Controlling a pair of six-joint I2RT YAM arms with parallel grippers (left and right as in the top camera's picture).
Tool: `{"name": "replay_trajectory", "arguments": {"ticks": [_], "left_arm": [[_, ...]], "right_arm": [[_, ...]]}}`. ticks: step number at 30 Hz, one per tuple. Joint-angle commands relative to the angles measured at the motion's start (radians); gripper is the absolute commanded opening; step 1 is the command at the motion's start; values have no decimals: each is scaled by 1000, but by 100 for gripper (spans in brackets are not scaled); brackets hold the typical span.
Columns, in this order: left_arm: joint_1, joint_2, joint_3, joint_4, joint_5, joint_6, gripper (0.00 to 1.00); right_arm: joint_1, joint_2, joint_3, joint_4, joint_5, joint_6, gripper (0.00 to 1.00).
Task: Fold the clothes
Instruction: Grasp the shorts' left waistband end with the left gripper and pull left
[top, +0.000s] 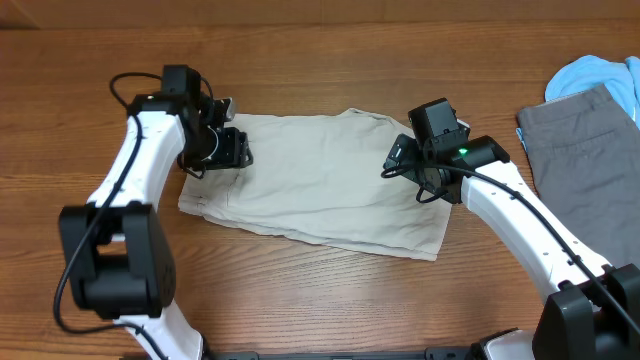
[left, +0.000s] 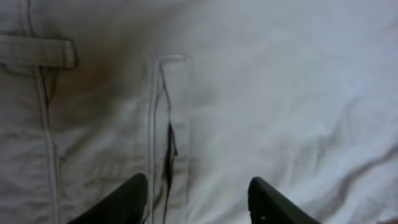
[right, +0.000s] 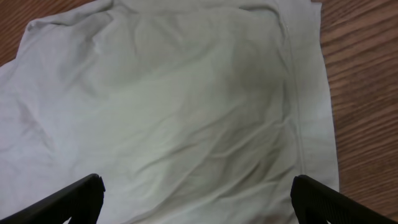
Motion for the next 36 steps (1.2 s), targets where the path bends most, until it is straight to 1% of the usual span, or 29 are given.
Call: {"name": "replay_trajectory", "arguments": {"ticks": [1,2,4,5,6,10,12,14,18,20,23,25,28,33,36], "left_arm": [[-6,63,13,29,-31,3,36],[-6,76,13,36,-31,3,27],[-6,100,13,52,-31,2,17],[-6,114,13,60,-32,3,13],[-5,125,13,65,-32,2,11],[1,184,13,77,-35,3,10],[10,216,13,85,-36,2,5],[24,244,13,98,-48,-30,4],[72,274,13,106,-168,-195,4],[110,276,13,101,-224,-248,4],[179,276,13,94,-255,-264,4],[232,276,13,84,-267,-297,4],[311,276,13,61,-262,-338,4],[414,276,13,23,-248,-340,4],[457,275,13,0,-241,-385,4]], "right_arm": [[-3,9,-8,12,17,-3,100],[-3,9,-8,12,17,-3,100],[-3,9,-8,12,17,-3,100],[-3,9,-8,12,17,-3,100],[-3,9,-8,12,17,-3,100],[-3,9,-9,12,16,-3,100],[-3,9,-9,12,17,-3,100],[-3,9,-9,12,17,-3,100],[-3,9,-9,11,17,-3,100],[-3,9,-9,11,17,-3,100],[-3,9,-9,12,17,-3,100],[-3,9,-9,12,17,-3,100],[-3,9,-9,12,17,-3,100],[-3,9,-9,19,13,-3,100],[-3,9,-9,24,-6,-3,100]]}}
